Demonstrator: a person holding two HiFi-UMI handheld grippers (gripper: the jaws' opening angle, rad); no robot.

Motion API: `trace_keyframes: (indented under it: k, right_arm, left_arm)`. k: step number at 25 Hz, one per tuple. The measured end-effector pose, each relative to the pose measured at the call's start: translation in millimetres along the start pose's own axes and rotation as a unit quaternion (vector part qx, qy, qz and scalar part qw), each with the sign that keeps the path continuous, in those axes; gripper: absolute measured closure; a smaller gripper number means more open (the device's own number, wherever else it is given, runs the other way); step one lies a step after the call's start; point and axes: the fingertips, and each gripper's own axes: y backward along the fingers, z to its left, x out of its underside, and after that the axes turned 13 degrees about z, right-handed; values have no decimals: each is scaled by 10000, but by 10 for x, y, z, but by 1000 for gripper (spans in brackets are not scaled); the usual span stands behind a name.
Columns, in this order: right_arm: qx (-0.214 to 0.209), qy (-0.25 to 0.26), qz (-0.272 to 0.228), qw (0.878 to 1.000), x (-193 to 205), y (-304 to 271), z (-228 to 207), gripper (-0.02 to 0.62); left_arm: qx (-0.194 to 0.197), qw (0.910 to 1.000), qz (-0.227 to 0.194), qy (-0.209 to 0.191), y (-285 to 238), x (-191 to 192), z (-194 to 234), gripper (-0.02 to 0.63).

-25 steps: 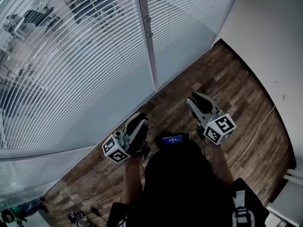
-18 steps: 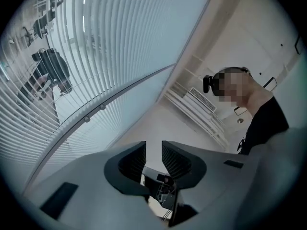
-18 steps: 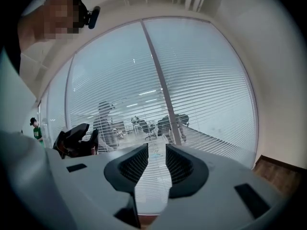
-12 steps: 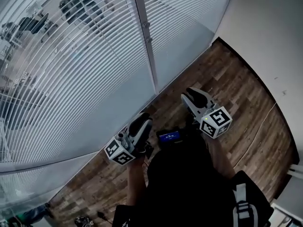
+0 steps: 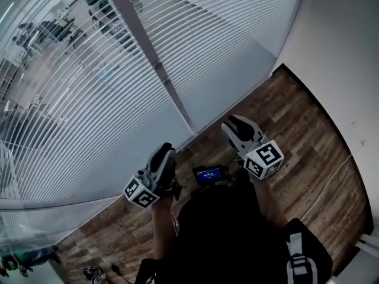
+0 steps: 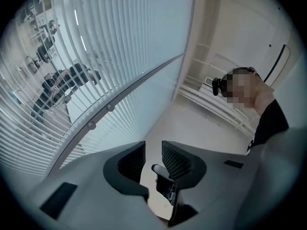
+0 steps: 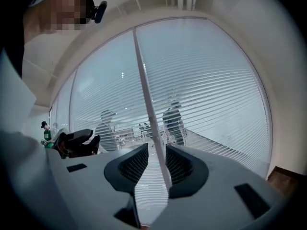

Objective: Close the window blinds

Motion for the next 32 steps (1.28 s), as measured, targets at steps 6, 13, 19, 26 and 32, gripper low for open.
trace_keyframes:
  k: [6, 13, 19, 26, 32]
  right_arm:
    - [16, -211, -238, 9995, -197, 583, -1023, 500]
    - [-112, -292, -231, 9992, -210, 977, -2124, 500]
    - [-143, -452, -248, 9986, -159, 857, -2496, 500]
    - [66, -212, -49, 9997, -445, 664, -2865, 500]
    - [82, -68, 34, 9999, -773, 377, -3236, 500]
  left_arm:
    - [-846, 9963, -32, 126, -657, 44, 131, 494]
    - [-2247, 9742, 186, -60, -1188, 293, 434, 494]
    - [-2971, 9541, 271, -267, -1289, 241, 835, 471]
    - [-3594, 9309, -651, -36, -1248, -28, 1488, 472]
    - [-3845, 9199, -765, 95, -1483, 45, 1625, 471]
